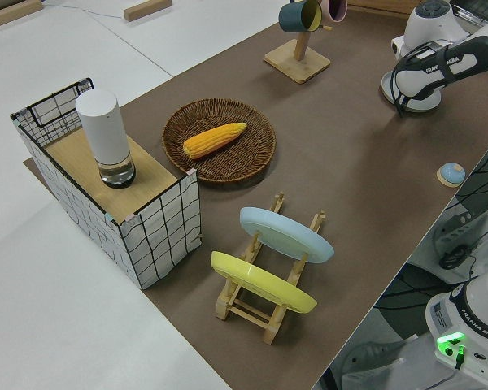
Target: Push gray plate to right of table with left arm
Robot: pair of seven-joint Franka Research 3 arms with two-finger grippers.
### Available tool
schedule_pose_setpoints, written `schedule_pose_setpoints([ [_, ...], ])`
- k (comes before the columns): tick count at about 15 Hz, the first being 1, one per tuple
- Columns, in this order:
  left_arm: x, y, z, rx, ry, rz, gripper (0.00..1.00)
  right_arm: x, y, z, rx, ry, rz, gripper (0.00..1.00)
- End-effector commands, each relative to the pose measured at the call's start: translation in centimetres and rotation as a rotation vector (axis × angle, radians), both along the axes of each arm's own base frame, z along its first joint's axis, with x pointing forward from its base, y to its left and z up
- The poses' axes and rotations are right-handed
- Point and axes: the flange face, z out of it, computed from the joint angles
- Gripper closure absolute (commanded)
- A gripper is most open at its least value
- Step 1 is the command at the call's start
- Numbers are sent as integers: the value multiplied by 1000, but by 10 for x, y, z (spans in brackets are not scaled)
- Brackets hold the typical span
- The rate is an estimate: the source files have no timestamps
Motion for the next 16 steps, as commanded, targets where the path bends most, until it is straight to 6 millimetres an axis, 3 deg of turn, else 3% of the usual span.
schedule_pose_setpoints([
  [1,6,-10,1,-17,-9,23,10,-4,0,3,1,-1,7,5],
  [4,5,-7,12,-9,0,38,5,-4,0,3,1,-1,7,5],
  [7,7,11,45,39,-5,-4,5,-4,0,3,1,-1,7,5],
  [10,22,56,82,110,-18,-5,5,-4,0,3,1,-1,7,5],
  [12,36,96,114,131,-37,26,5,-4,0,3,1,-1,7,5],
  [16,54,161,141,237,-95,-3,5,-4,0,3,1,-1,7,5],
])
